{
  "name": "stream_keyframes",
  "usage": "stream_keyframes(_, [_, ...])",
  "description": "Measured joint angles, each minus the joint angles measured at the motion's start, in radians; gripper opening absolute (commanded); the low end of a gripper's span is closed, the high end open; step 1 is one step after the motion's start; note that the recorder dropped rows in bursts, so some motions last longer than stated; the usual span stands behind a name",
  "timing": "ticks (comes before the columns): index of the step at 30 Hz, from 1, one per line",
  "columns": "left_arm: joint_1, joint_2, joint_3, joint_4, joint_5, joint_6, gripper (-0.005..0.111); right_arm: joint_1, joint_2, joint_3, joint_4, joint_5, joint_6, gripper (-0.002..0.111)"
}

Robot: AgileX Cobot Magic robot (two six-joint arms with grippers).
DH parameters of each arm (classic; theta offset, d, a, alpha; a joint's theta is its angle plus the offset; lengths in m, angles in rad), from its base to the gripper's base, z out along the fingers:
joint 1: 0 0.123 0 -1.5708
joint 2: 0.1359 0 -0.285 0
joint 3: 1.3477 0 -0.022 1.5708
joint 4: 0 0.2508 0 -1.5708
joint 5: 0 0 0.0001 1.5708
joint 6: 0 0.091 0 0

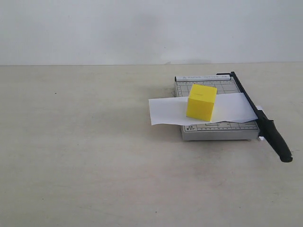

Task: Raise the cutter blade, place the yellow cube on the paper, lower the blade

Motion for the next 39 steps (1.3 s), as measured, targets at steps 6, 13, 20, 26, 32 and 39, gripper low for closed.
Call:
stream_keyframes(6, [0.163,-0.068,0.000,-0.009,-0.258,-0.051,0.004,0.000,0.000,0.000,0.000,0.000,0.000,0.000])
stream_keyframes(13, [0.194,-0.097,0.000,-0.009,-0.491,-0.356,0.004,0.000,0.000,0.000,0.000,0.000,0.000,0.000])
stream_keyframes(20, [0.194,-0.159,0.000,-0.118,-0.598,-0.412,0.004,0.000,0.000,0.000,0.000,0.000,0.000,0.000])
stream_keyframes(26, [0.194,-0.231,0.000,-0.435,-0.611,-0.240,0.004,0.000,0.000,0.000,0.000,0.000,0.000,0.000])
stream_keyframes(32, [0.194,-0.238,0.000,-0.958,-0.566,0.399,0.004,0.000,0.000,0.000,0.000,0.000,0.000,0.000])
stream_keyframes(39, [0.194,-0.238,0.015,-1.688,-0.258,1.449,0.004,-0.001,0.000,0.000,0.000,0.000,0.000,0.000])
